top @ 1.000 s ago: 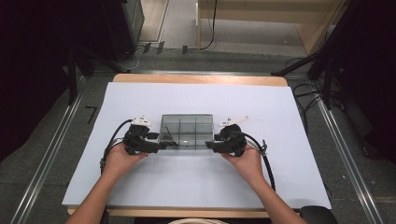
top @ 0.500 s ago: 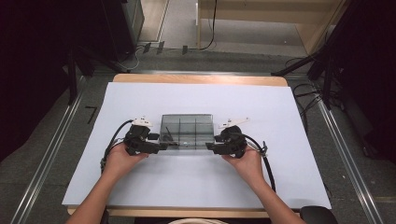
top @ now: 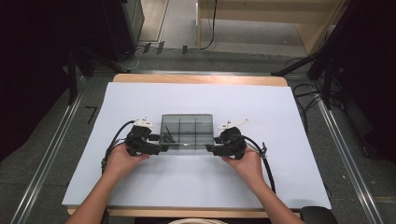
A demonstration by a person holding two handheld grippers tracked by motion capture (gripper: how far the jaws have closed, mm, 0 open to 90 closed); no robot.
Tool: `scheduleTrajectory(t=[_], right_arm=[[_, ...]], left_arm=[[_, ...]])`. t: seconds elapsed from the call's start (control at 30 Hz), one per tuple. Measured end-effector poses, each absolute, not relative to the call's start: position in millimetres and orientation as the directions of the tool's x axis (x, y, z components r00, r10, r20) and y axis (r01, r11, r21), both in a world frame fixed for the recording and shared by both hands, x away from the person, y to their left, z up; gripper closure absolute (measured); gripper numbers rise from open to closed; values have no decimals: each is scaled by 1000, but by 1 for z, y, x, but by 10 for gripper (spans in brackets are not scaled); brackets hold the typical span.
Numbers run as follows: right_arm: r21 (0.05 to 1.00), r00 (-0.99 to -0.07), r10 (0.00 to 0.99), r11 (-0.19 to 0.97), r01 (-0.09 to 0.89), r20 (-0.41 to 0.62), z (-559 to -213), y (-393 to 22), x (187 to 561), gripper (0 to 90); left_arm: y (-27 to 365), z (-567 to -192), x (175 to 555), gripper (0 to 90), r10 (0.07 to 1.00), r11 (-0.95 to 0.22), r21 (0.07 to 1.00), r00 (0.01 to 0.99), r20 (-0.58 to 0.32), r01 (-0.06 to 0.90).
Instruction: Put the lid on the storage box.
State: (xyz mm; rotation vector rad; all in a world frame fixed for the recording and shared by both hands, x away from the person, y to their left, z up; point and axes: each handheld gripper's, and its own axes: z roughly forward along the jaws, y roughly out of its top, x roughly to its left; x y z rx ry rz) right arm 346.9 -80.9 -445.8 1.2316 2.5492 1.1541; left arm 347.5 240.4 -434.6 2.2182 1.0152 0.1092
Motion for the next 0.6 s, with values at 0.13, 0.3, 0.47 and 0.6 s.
scheduleTrajectory(t=[0.13,0.3,0.47,0.6], right_arm=[[666,-677,700,396,632,227,-446,-81,347,507],[665,-675,700,392,636,233,-446,-81,347,504],[664,-685,691,401,631,233,-447,-81,348,483],[662,-689,686,407,629,233,-447,-81,348,474]], left_arm=[[241,-435,348,362,695,-458,618,691,-198,639],[241,-435,348,362,695,-457,618,690,-200,639],[241,-436,348,360,693,-460,604,688,-214,651],[241,-436,349,358,690,-461,602,690,-219,652]])
